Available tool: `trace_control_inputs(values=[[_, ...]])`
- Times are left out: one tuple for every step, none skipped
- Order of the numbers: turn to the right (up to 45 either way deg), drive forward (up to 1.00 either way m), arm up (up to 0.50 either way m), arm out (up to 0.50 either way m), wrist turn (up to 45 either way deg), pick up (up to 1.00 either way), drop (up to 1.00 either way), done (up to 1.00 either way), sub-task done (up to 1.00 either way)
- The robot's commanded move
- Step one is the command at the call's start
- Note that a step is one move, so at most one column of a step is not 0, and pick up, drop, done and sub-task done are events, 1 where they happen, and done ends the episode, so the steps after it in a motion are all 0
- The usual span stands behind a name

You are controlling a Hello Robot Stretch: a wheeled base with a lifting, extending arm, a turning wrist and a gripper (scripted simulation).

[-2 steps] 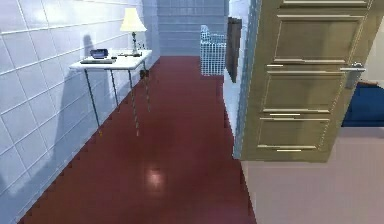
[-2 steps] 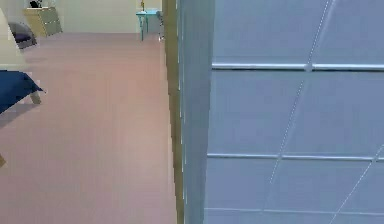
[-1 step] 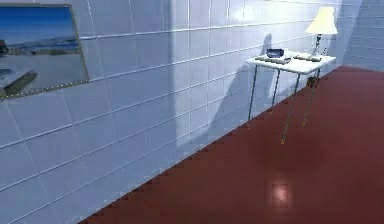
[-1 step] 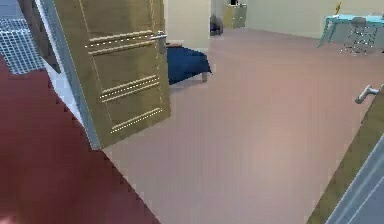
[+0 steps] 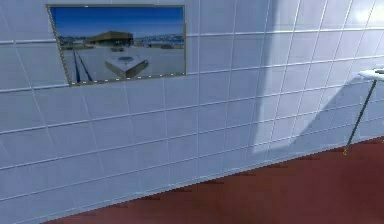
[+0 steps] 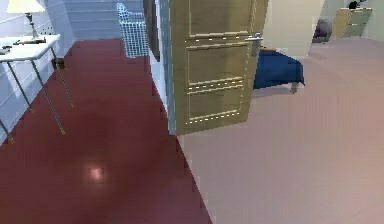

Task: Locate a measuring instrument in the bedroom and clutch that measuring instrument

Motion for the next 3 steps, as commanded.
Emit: trace_control_inputs(values=[[0.0,0.05,0.0,0.0,0.0,0.0,0.0,0.0,0.0],[45.0,0.0,0.0,0.0,0.0,0.0,0.0,0.0,0.0],[42.0,0.0,0.0,0.0,0.0,0.0,0.0,0.0,0.0]])
